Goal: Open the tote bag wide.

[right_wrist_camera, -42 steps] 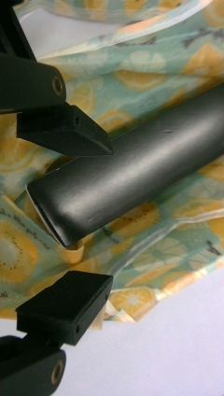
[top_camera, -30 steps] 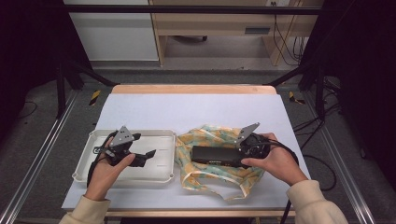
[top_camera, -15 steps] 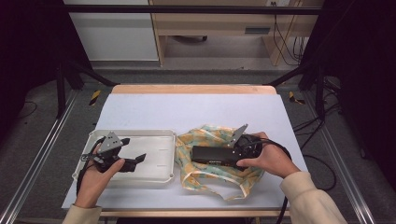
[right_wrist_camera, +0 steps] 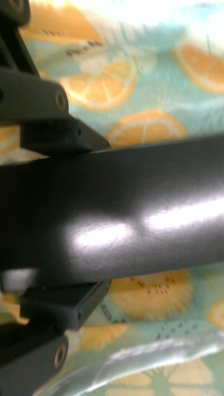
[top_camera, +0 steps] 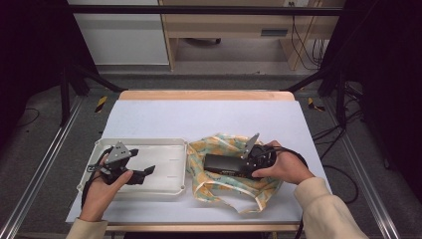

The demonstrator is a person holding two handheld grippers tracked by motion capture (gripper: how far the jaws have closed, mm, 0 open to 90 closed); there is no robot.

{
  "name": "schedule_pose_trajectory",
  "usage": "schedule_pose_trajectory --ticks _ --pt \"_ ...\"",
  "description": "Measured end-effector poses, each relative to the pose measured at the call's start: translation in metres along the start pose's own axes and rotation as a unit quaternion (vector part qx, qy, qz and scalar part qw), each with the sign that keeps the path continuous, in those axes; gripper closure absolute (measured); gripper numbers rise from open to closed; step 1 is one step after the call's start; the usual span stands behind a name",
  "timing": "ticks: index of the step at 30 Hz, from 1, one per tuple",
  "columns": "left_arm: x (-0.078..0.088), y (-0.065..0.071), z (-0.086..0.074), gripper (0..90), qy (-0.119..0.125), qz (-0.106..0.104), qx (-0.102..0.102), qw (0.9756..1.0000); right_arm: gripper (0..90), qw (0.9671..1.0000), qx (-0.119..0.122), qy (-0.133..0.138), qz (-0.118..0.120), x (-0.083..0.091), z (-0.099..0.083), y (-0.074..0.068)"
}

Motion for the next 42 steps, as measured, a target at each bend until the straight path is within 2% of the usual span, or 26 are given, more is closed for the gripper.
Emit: schedule_pose_trajectory --ticks 6,14,21,29,37,42 --pt "-0.001 0.0 -0.001 12.9 -0.003 0.0 0.001 1.0 42.3 0.9997 0.011 0.022 -0.005 0.007 -0.005 -0.003" --pt "-0.003 0.0 -0.002 12.9 -0.009 -0.002 -0.001 1.0 42.9 0.9986 0.013 0.049 -0.017 0.02 -0.01 -0.006" --pt "-0.005 0.0 -0.003 12.9 -0.013 -0.001 -0.001 0.9999 43.0 0.9966 0.0 0.078 -0.025 0.036 -0.019 -0.009" --pt "-0.005 0.0 -0.005 12.9 -0.016 -0.003 -0.001 0.9999 43.1 0.9926 -0.016 0.117 -0.03 0.049 -0.022 -0.011" --pt "-0.002 -0.001 -0.004 12.9 -0.01 -0.001 0.001 1.0 43.2 0.9905 -0.026 0.131 -0.035 0.061 -0.021 -0.013" --pt "0.001 -0.002 -0.002 12.9 -0.007 0.002 0.0 1.0 43.2 0.9888 -0.029 0.14 -0.042 0.072 -0.014 -0.014"
Point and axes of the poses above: each handheld gripper's, and its own axes: x roughly backward along the jaws, z roughly out of its top, y roughly to its right, the point moved 3 cm from there along -x, roughly forward along the jaws, and after that the axes turned 7 degrees about -y, right-handed, at the moved point
